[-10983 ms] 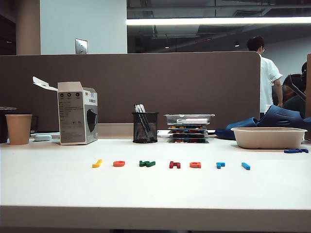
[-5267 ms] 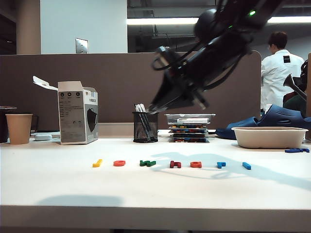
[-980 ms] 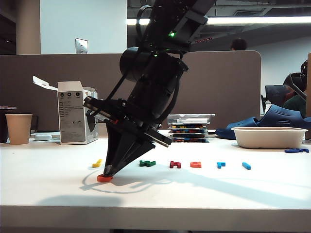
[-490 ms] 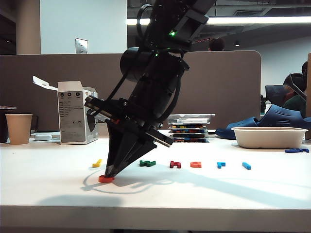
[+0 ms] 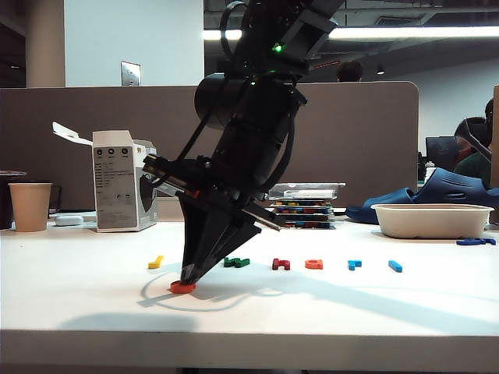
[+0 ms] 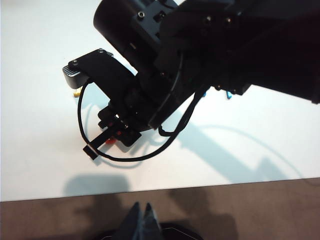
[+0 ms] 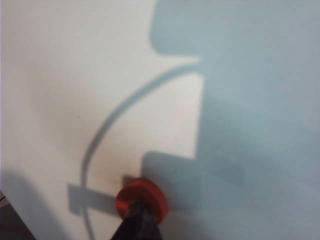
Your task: Select the appropriate letters from the row of letter magnets placed on the table to arrange into the word "car".
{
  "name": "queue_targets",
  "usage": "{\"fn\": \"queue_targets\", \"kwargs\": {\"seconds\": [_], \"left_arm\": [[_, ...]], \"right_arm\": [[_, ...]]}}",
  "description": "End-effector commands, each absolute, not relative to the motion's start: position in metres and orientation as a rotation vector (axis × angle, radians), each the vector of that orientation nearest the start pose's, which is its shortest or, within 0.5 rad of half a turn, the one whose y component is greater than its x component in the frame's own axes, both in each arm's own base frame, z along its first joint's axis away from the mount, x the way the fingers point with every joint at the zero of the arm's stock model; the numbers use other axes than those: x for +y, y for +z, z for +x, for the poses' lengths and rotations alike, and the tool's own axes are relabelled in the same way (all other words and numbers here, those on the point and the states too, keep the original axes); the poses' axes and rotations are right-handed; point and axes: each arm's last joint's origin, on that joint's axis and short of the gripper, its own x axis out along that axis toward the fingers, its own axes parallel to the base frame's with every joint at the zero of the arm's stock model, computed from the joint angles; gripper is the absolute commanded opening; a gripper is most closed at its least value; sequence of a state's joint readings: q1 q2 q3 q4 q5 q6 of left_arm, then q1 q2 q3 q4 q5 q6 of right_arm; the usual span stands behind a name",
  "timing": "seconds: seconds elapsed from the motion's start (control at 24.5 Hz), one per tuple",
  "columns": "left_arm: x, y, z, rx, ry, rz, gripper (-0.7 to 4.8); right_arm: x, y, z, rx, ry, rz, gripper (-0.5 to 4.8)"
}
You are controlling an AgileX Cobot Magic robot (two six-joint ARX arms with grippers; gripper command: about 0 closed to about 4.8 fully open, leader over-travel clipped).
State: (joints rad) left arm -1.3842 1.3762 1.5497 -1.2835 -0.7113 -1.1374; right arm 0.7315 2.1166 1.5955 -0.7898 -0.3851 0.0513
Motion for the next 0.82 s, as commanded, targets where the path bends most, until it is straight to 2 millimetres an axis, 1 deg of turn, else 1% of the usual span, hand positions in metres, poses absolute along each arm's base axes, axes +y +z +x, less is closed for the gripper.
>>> {"fn": "queue_targets", "kwargs": {"seconds": [0.04,0.12,0.41,0.53,0.57,0.69,0.73,0.82], "left_arm": [[-0.231,0.385,0.063,0.755,-0.193,-0.099,-0.05],[-0.231,0.385,0.063,0.756,-0.193,-0.099,-0.05],[-0.231,0.385,0.063,0.756,-0.193,-0.099,-0.05],[-0.231,0.385,0.063,0.755,-0.193,-0.098,-0.05],[-0.231,0.385,0.063,0.755,-0.193,-0.099,-0.05],[-0.231,0.385,0.063,0.755,-0.193,-0.098,-0.05],[-0.231,0.385,0.063,0.756,-0.193,-0.099,-0.05],[-0.231,0.385,0.063,0.756,-0.193,-0.099,-0.05]], "right_arm": [[0.293,0.178,0.312,1.348,0.919,-0.194,-0.06],[0.295,0.183,0.313,1.337,0.923,-0.191,-0.06],[0.294,0.184,0.313,1.34,0.924,-0.193,-0.06],[0.292,0.19,0.315,1.323,0.923,-0.186,-0.06],[0.289,0.196,0.318,1.294,0.921,-0.175,-0.06],[0.28,0.206,0.326,1.241,0.88,-0.17,-0.06],[0.269,0.21,0.334,1.224,0.832,-0.165,-0.06],[0.25,0.211,0.346,1.238,0.769,-0.138,-0.06]]}}
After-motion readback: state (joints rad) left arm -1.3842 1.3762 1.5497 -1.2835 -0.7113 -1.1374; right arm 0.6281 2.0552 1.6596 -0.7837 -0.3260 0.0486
